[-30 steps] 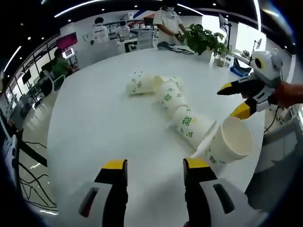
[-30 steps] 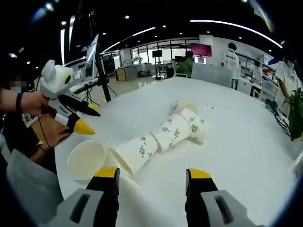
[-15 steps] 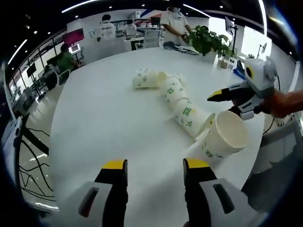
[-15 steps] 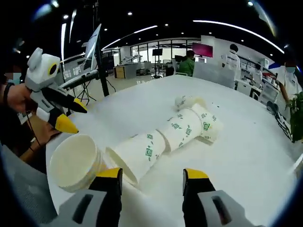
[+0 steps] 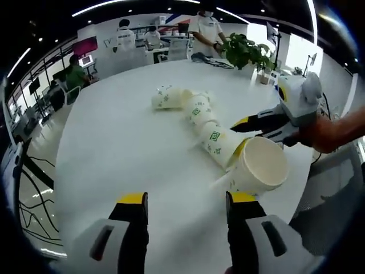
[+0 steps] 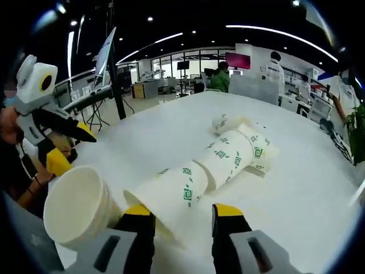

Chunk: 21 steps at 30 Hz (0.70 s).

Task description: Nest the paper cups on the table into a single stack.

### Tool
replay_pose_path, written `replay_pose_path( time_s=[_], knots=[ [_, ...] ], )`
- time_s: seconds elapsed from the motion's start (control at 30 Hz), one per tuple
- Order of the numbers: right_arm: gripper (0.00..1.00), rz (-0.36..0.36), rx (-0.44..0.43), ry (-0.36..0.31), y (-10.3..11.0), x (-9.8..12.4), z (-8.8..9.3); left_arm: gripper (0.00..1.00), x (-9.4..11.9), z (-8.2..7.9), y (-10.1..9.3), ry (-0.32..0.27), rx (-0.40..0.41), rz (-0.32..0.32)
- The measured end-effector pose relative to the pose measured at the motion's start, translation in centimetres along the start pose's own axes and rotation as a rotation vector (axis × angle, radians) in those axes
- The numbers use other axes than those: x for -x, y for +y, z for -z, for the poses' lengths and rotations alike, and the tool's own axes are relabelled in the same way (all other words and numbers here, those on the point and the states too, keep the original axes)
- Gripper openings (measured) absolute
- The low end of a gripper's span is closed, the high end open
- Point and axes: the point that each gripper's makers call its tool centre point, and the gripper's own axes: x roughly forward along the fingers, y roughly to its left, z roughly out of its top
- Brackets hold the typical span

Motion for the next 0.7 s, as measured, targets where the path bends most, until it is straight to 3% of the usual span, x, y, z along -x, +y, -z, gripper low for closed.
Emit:
replay_pose_path(
  time_s=[0.2, 0.47, 0.7],
  knots=[
    [0.18, 0.039, -0.005, -0.004, -0.7, -0.3, 0.1, 0.63, 1.2, -0.4, -0.7, -0.041, -0.005, 0.028],
    [0.02, 0.051, -0.019, -0.014, -1.3, -0.3, -0.2, 0.66, 2.8, 0.6, -2.7, -0.023, -0.054, 0.095],
    [0.0, 0.053, -0.01, -0.018, -1.7, 0.3, -0.7, 0.67, 3.4, 0.8, -3.2, -0.019, -0.094, 0.118]
  ],
)
